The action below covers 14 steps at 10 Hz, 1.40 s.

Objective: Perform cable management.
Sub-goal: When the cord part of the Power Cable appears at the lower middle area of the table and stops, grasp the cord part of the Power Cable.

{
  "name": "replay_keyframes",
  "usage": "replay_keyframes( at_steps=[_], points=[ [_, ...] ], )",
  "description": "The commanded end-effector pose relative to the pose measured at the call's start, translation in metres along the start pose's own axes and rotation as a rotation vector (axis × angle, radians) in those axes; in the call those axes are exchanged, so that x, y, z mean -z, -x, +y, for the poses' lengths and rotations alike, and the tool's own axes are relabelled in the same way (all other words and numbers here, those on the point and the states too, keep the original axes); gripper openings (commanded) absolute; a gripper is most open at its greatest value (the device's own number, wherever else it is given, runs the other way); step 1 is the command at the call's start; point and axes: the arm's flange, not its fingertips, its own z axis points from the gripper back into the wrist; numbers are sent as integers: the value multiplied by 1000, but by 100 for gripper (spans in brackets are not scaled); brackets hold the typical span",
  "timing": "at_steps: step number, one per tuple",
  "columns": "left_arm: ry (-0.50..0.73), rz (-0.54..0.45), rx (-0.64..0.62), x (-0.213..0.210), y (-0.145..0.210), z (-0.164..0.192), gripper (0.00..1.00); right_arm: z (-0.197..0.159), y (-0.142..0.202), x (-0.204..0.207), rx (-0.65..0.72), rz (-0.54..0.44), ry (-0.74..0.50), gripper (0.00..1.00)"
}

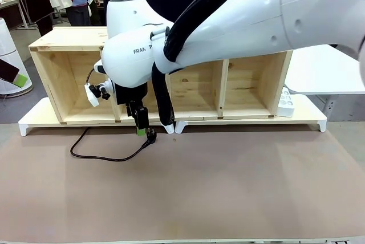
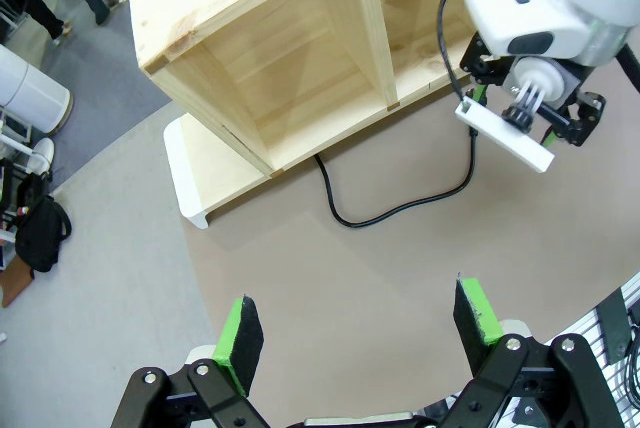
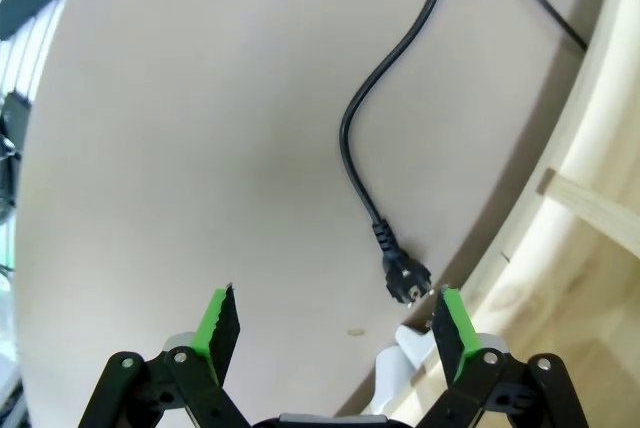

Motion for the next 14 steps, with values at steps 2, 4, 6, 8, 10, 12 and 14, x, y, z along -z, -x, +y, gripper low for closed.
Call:
replay_keyframes(
  at_steps=[2, 4, 6, 8, 10, 12, 14],
  points=[
    [4, -1, -5, 0, 0, 1, 100, -11, -1, 17, -87, 18, 6, 100],
    [4, -1, -5, 0, 0, 1, 100, -12, 2, 33, -110, 15, 1, 100],
    [4, -1, -5, 0, 0, 1, 100, -17, 2, 50, -146, 0, 1, 100],
    [4, -1, -5, 0, 0, 1, 100, -22, 4, 67, -172, -1, -6, 100],
    [4, -1, -5, 0, 0, 1, 100, -24, 8, 78, -195, 16, -21, 100],
    [4, -1, -5, 0, 0, 1, 100, -25, 13, 88, -218, 66, -25, 100],
    [4, -1, -5, 0, 0, 1, 100, -26, 16, 96, -239, 110, -34, 100]
  ],
)
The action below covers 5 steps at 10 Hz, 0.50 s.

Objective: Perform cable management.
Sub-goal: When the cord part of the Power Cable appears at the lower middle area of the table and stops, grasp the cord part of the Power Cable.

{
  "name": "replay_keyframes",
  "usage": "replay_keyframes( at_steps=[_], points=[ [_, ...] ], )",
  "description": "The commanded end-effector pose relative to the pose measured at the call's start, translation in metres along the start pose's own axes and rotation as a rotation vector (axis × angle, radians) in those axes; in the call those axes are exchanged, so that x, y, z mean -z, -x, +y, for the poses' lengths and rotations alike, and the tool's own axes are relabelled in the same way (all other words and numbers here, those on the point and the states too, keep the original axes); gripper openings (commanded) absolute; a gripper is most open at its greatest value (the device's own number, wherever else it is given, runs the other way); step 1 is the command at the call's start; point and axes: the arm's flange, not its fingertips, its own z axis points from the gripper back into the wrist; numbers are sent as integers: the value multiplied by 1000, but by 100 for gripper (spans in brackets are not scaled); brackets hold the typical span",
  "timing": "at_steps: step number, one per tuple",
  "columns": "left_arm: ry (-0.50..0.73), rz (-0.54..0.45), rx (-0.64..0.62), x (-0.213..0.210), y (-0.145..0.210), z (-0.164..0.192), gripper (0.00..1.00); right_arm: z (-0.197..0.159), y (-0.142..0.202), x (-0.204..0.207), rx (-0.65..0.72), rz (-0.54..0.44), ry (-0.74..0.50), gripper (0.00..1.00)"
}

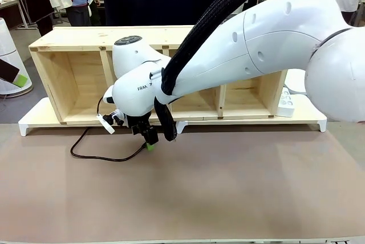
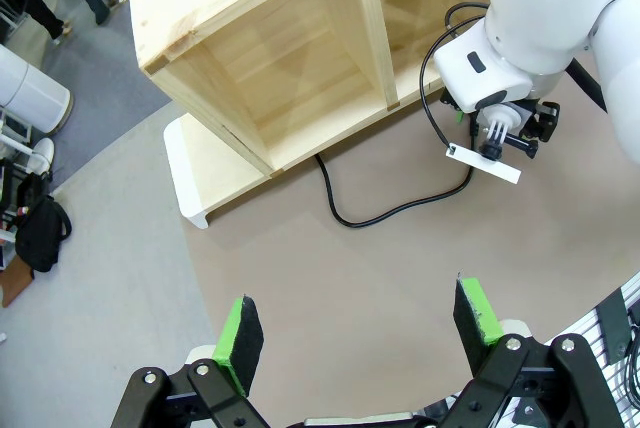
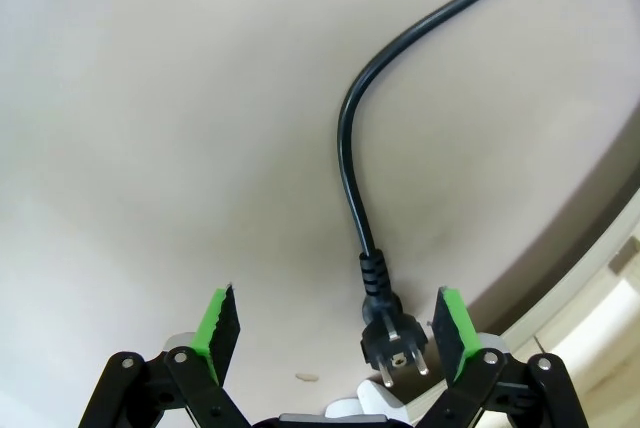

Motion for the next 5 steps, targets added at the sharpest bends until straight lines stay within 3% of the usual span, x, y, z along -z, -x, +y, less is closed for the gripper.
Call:
replay_keyframes(
  at_steps=[1, 5],
  points=[
    [4, -1, -5, 0, 0, 1, 100, -8, 0, 6, -29, 48, 5, 100],
    [4, -1, -5, 0, 0, 1, 100, -25, -4, 22, -32, 59, 17, 100]
  ],
)
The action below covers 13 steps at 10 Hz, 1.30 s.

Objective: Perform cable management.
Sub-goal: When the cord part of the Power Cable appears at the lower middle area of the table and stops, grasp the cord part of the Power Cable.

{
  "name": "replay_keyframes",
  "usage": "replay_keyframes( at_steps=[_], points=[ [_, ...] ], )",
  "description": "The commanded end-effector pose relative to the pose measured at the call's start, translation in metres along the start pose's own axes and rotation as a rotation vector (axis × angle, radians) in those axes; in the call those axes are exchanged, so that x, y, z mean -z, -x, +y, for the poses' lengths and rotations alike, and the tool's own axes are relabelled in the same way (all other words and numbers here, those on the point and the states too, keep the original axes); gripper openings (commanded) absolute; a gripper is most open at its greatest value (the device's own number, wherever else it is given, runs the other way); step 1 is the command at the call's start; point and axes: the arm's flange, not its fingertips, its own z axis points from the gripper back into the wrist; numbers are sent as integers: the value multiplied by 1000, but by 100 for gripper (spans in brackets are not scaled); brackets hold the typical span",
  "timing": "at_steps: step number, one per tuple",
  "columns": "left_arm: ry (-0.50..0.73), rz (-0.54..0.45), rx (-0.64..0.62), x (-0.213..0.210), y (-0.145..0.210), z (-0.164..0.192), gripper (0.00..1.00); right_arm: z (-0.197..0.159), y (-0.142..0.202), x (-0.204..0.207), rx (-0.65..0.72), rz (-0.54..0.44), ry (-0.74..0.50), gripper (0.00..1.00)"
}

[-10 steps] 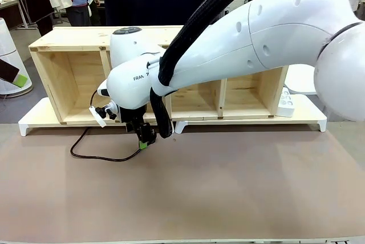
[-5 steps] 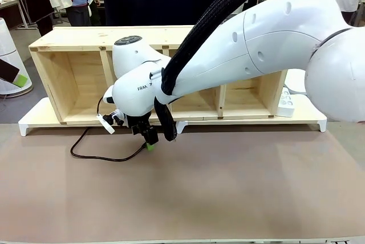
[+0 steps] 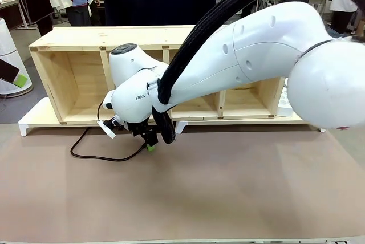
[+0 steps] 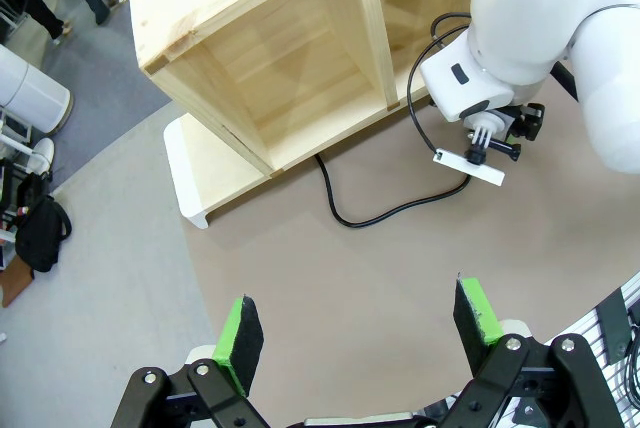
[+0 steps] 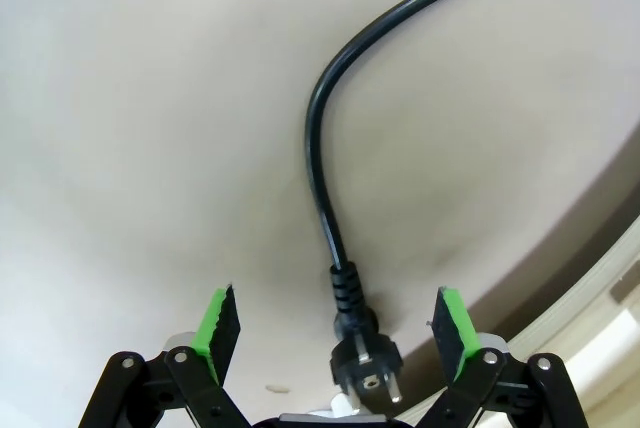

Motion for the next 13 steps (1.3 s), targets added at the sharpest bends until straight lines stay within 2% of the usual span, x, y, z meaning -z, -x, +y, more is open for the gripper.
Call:
replay_keyframes(
  at_steps=[1, 9, 10, 11, 12, 13],
  points=[
    [4, -1, -5, 0, 0, 1, 100, -13, -1, 3, 2, 31, 3, 100],
    [4, -1, -5, 0, 0, 1, 100, -15, 9, 12, 23, 81, -18, 100],
    [4, -1, -5, 0, 0, 1, 100, -15, 9, 13, 15, 84, -12, 81],
    [4, -1, -5, 0, 0, 1, 100, -15, 9, 14, 16, 80, -18, 81],
    [4, -1, -5, 0, 0, 1, 100, -15, 10, 14, 20, 80, -19, 62],
    [4, -1, -5, 0, 0, 1, 100, -15, 10, 14, 24, 78, -20, 76]
  ],
)
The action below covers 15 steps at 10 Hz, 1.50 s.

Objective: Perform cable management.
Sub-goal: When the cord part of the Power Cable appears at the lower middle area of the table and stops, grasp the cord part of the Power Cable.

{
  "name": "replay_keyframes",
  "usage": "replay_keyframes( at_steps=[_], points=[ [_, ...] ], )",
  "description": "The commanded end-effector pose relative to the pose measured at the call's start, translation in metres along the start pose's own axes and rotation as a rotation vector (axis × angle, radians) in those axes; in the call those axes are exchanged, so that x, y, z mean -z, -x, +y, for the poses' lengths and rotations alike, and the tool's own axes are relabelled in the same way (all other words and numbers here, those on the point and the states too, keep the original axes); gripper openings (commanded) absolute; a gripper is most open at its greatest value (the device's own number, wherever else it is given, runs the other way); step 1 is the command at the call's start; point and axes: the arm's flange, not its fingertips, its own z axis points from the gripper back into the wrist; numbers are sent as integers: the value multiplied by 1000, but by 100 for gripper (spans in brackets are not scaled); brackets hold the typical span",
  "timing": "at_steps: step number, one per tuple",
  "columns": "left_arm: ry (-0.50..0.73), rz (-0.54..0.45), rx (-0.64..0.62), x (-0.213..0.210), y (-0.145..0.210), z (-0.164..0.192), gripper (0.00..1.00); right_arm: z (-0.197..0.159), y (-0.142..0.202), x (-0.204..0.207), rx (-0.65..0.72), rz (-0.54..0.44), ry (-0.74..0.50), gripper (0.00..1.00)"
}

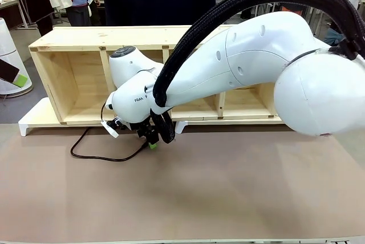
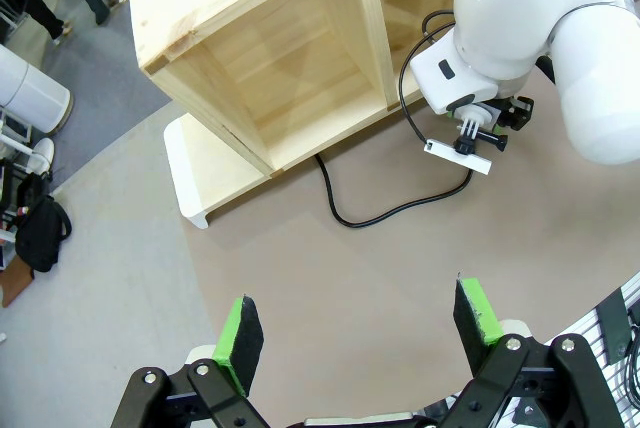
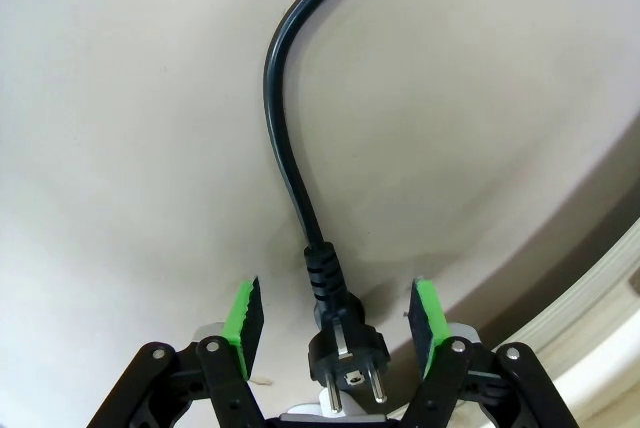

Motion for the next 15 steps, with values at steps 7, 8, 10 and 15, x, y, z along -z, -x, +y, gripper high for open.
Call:
replay_keyframes(
  at_steps=[7, 8, 10, 15],
  points=[
    [4, -1, -5, 0, 0, 1, 100, -12, -7, 7, -10, 13, -35, 5],
    [4, -1, -5, 0, 0, 1, 100, -14, -9, 8, -13, 8, -33, 5],
    [4, -1, -5, 0, 0, 1, 100, -13, -10, 8, -15, 16, -34, 5],
    [4, -1, -5, 0, 0, 1, 100, -9, -9, 1, 74, 14, -43, 0]
  ],
)
